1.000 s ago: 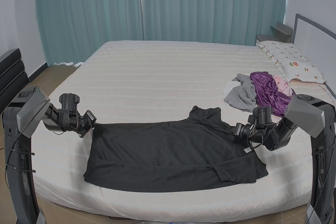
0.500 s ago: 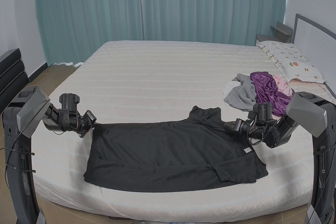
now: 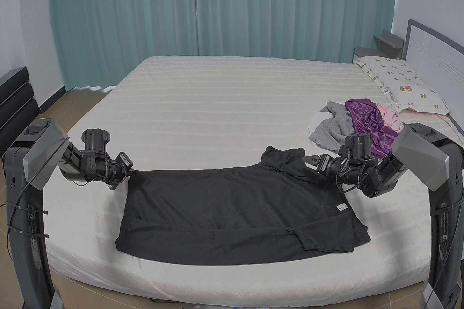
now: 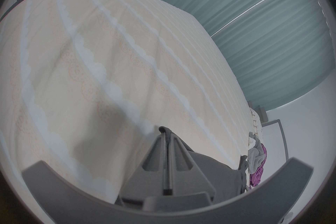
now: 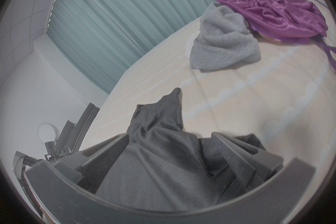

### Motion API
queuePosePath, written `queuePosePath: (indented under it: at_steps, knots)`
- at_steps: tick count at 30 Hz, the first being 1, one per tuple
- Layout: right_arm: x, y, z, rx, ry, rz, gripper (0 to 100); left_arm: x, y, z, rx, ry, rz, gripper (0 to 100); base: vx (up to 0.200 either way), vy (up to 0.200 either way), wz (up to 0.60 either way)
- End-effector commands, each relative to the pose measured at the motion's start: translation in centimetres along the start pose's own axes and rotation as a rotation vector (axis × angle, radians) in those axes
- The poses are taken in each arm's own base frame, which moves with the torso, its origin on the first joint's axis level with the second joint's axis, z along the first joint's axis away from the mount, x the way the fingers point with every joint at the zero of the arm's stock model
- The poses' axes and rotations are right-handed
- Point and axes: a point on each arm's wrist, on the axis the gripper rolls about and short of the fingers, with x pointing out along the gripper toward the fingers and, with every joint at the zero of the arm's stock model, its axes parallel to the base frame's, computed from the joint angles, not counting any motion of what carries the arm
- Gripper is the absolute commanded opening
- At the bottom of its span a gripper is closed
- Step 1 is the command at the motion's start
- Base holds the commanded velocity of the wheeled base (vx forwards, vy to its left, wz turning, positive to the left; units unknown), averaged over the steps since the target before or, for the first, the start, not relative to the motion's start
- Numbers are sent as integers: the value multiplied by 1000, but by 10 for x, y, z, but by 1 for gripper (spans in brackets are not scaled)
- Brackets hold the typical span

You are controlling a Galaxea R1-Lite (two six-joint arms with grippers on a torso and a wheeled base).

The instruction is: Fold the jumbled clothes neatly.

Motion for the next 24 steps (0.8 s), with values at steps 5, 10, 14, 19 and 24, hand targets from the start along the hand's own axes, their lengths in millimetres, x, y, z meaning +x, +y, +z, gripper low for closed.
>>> queuePosePath:
  at_steps: [5,10,14,19,24]
  knots:
    - [10,-6,-16,8,45,-6,100,0,0,0,0,0,0,0,0,0,0]
    - [15,-6,-17,6,43,-1,100,0,0,0,0,0,0,0,0,0,0]
    - [16,-5,-16,5,38,2,0,0,0,0,0,0,0,0,0,0,0]
    - [14,-6,-13,11,28,-4,0,0,0,0,0,0,0,0,0,0,0]
    - [12,-4,-10,37,14,-2,0,-1,-1,0,0,-2,-2,0,0,0,0]
